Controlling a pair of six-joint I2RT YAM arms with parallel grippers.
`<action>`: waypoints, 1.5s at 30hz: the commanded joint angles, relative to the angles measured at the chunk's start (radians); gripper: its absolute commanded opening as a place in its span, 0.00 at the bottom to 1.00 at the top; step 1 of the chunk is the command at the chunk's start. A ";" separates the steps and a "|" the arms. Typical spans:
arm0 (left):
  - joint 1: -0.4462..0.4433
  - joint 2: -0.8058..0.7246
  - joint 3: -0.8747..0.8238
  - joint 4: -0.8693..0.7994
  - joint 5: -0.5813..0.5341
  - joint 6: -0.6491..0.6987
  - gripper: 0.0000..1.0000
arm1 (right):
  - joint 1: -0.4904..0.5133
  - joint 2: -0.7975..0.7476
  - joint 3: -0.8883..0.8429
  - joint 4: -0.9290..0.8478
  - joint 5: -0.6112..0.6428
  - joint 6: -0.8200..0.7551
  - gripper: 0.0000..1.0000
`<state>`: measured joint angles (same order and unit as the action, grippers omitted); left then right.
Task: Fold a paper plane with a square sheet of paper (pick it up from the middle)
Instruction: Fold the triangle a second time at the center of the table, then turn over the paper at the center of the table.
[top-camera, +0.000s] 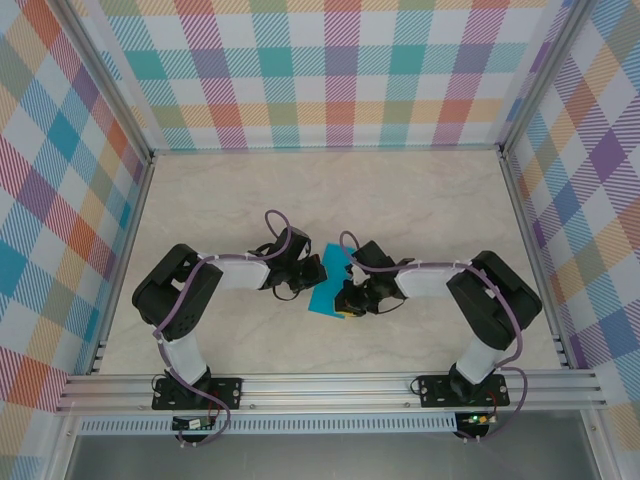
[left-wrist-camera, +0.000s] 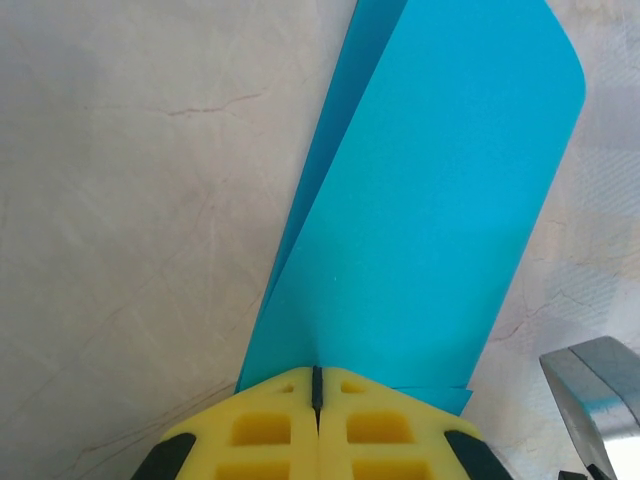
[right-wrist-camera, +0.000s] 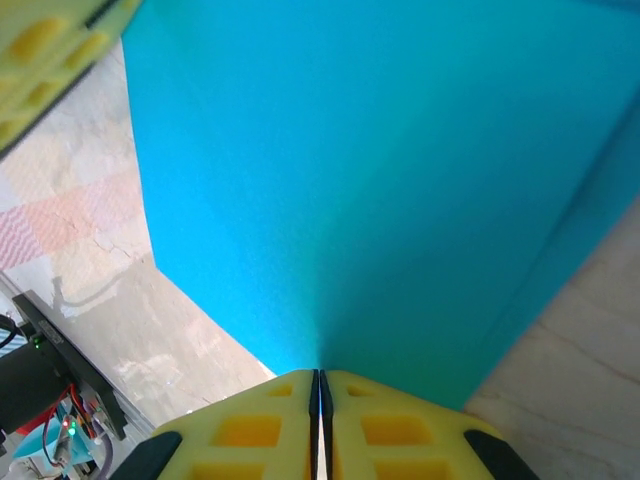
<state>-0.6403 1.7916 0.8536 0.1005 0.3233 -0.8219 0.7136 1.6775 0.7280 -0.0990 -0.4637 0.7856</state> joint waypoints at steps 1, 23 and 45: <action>-0.006 0.023 -0.028 -0.057 -0.053 -0.002 0.04 | 0.006 -0.025 -0.074 -0.046 -0.019 0.034 0.13; -0.014 0.008 -0.016 -0.039 -0.013 -0.006 0.06 | -0.098 -0.219 -0.074 -0.138 0.064 0.050 0.36; -0.019 -0.024 -0.001 -0.067 -0.019 0.004 0.10 | -0.111 0.004 0.039 0.019 0.008 0.138 0.28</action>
<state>-0.6468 1.7885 0.8536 0.0971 0.3199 -0.8215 0.5972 1.6623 0.7631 -0.1471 -0.4320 0.9039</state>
